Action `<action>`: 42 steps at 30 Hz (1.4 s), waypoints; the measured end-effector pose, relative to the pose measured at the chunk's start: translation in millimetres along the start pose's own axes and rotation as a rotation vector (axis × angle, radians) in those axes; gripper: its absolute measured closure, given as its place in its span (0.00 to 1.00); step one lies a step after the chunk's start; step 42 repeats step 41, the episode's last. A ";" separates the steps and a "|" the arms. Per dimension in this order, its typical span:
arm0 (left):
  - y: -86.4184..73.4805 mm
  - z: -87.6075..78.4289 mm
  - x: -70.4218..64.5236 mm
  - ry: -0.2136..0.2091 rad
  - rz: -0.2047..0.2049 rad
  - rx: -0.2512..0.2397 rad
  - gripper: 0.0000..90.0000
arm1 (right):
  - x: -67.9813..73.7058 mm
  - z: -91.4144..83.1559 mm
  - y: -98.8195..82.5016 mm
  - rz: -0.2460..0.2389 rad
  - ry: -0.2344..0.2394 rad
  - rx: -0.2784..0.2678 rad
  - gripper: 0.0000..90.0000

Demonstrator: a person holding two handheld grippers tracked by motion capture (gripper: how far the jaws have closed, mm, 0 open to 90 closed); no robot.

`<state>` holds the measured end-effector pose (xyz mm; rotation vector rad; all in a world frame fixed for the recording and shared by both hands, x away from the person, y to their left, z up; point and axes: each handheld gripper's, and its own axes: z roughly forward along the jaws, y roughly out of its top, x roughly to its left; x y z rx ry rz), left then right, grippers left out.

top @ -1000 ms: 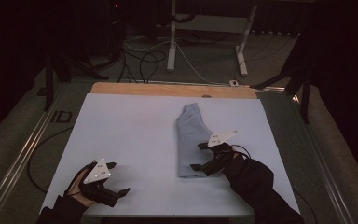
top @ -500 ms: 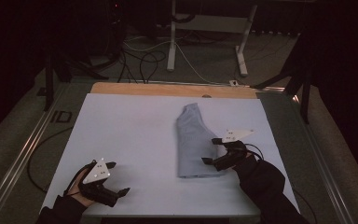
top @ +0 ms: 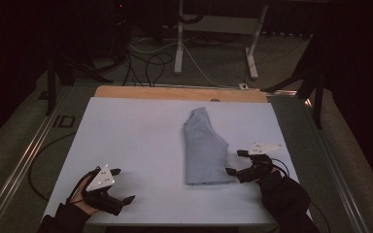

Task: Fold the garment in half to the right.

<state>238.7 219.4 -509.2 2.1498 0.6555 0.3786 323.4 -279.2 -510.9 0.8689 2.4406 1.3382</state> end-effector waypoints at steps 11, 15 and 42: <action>-0.1 1.2 -0.6 -0.004 -0.003 -0.002 0.01 | 5.2 -8.3 -23.4 0.030 -0.032 0.012 0.10; -0.3 1.3 -0.5 -0.002 -0.004 0.000 0.01 | 11.9 -13.4 -30.7 0.041 -0.041 0.009 0.10; -1.6 2.7 -2.1 0.013 -0.002 -0.007 0.01 | 17.2 -9.5 -36.3 0.021 -0.067 0.026 0.10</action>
